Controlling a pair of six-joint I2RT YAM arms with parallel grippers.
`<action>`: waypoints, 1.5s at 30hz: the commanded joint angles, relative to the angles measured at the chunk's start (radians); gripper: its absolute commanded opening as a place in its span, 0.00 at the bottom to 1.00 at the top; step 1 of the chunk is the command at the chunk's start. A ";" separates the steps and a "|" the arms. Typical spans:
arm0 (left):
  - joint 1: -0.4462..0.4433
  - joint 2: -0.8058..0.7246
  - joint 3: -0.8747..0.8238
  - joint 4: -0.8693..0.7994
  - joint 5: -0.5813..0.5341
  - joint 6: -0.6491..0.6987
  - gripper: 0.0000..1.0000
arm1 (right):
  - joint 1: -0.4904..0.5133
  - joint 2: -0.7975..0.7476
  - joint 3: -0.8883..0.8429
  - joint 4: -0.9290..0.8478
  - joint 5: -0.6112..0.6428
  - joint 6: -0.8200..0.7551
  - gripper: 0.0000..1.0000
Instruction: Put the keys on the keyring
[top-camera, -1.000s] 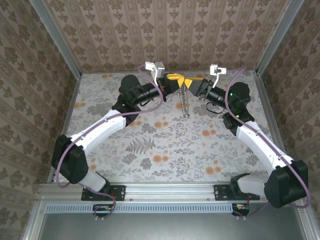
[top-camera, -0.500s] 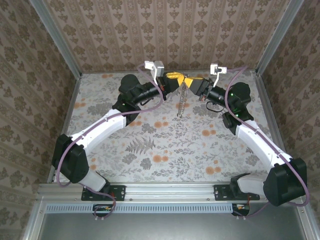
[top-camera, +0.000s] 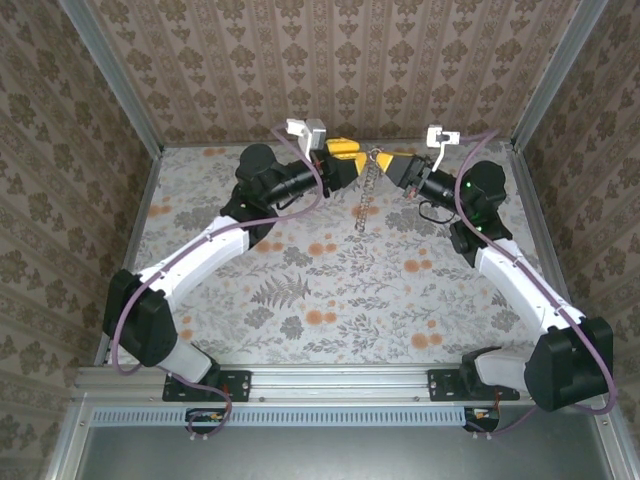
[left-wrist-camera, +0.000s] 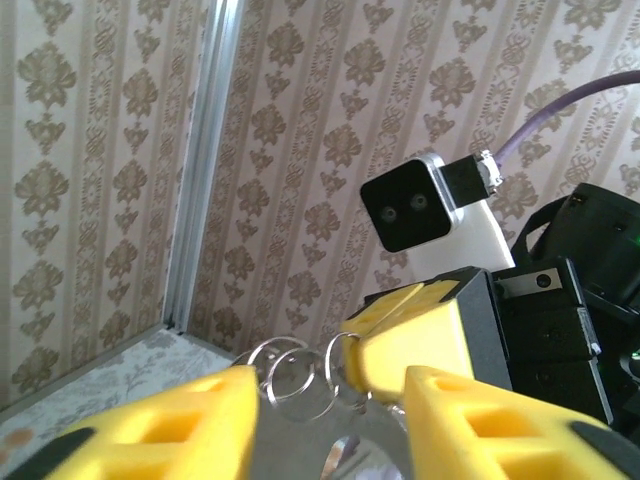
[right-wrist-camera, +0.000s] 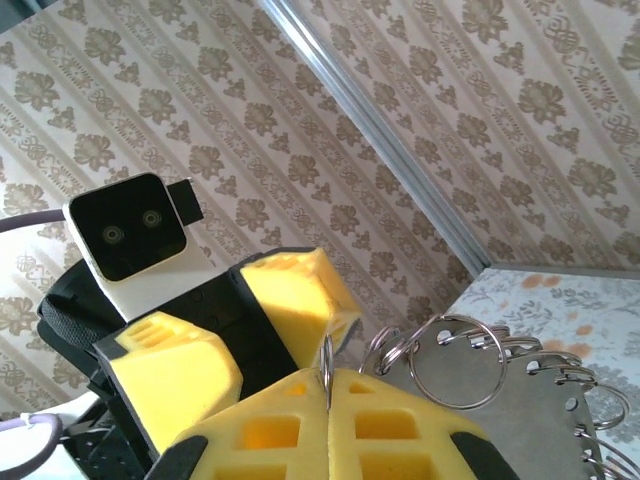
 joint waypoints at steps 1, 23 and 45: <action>0.030 -0.059 0.063 -0.101 0.036 0.013 0.49 | -0.023 0.010 0.042 0.007 -0.044 -0.019 0.00; 0.195 0.181 0.470 -0.606 0.432 0.006 0.57 | -0.076 0.233 0.233 -0.110 -0.373 -0.136 0.00; 0.211 0.405 0.516 -0.412 0.614 -0.166 0.33 | -0.075 0.363 0.242 -0.038 -0.319 -0.079 0.00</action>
